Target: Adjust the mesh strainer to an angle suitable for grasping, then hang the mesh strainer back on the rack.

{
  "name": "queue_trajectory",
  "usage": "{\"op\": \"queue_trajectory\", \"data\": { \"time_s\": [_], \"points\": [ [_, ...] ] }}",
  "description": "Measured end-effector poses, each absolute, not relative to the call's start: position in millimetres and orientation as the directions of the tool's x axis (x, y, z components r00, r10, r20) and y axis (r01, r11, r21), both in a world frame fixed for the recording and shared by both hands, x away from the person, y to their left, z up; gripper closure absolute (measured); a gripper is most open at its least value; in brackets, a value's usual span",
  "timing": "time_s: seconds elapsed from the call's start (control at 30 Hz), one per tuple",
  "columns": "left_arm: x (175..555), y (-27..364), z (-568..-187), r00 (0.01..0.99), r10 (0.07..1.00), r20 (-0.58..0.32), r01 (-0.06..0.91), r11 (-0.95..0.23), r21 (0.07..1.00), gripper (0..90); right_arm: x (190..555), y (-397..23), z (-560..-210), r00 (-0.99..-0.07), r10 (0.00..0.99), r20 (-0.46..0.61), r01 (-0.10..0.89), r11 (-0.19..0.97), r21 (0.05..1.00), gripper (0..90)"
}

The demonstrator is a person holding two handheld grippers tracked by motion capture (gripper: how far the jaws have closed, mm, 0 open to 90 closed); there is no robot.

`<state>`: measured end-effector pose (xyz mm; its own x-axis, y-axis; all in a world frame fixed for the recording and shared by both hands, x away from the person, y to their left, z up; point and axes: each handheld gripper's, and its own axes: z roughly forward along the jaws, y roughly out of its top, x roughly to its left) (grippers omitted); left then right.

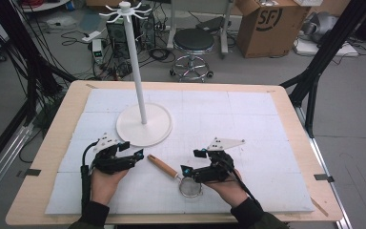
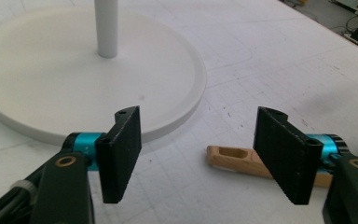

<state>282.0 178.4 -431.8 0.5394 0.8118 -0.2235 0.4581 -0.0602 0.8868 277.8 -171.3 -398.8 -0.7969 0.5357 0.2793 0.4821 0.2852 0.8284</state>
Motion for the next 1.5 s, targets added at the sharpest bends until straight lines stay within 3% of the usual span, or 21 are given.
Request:
{"op": "queue_trajectory", "data": {
  "time_s": [0.3, 0.8, 1.5],
  "points": [
    [255, 196, -431, 0.504, 0.833, -0.229, 0.444, -0.023, 0.896, 30.7, 287, -146, -414, -0.764, 0.546, 0.344, 0.583, 0.357, 0.73, 20.1],
    [242, 198, -434, 0.524, 0.821, -0.227, 0.438, -0.031, 0.899, 30.7, 297, -96, -431, -0.762, 0.597, 0.252, 0.61, 0.528, 0.591, 34.7],
    [246, 199, -440, 0.515, 0.822, -0.243, 0.46, -0.026, 0.887, 30.7, 295, -90, -435, -0.781, 0.593, 0.196, 0.583, 0.58, 0.569, 43.6]
  ]
}}
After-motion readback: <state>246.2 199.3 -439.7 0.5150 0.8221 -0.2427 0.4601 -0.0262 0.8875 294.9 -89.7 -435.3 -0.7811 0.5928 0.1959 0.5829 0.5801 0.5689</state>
